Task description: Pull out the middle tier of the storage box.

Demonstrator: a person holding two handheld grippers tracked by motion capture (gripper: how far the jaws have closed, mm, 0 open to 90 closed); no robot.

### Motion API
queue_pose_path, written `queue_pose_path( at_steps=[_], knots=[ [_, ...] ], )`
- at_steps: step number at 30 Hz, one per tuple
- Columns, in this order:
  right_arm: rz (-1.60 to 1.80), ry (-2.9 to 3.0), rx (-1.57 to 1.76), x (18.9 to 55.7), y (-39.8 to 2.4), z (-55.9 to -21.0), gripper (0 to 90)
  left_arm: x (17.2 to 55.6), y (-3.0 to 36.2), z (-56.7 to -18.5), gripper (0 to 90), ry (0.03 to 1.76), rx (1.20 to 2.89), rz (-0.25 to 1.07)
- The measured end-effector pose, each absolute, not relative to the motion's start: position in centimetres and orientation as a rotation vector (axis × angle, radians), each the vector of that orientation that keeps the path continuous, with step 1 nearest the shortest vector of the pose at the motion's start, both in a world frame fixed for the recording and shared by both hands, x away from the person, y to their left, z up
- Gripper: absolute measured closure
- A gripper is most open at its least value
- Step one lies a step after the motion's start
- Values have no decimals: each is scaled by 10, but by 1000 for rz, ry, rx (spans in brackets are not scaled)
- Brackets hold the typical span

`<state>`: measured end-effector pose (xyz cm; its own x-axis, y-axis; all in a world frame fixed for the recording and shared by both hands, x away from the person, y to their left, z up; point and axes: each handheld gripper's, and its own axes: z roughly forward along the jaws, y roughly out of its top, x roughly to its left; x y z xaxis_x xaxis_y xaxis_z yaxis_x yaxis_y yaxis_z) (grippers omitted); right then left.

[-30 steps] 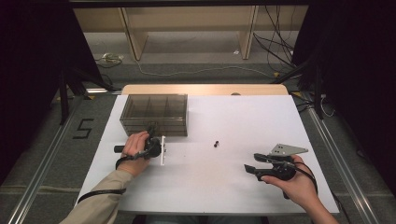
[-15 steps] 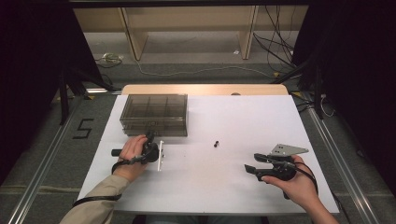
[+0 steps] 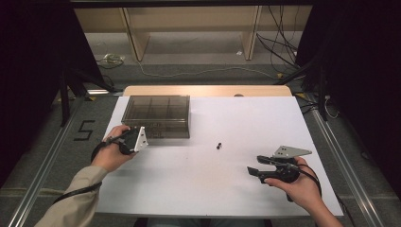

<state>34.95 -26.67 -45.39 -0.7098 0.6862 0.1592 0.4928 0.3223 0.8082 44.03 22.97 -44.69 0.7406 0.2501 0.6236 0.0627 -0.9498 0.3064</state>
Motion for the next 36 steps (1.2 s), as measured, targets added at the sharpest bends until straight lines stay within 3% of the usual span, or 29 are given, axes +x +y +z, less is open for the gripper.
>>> queue_pose_path(
  at_steps=[5, 16, 24, 36],
  knots=[
    [1334, 2376, 1078, 350, -267, -455, 360, 451, 231, -435, 614, 236, 2718, 925],
    [1329, 2380, 1083, 350, -268, -455, 360, 463, 235, -431, 639, 245, 2759, 928],
    [1327, 2385, 1091, 350, -268, -456, 360, 473, 237, -431, 729, 207, 2814, 869],
    [1325, 2389, 1093, 350, -269, -456, 360, 484, 238, -423, 793, 95, 2914, 731]
  ],
)
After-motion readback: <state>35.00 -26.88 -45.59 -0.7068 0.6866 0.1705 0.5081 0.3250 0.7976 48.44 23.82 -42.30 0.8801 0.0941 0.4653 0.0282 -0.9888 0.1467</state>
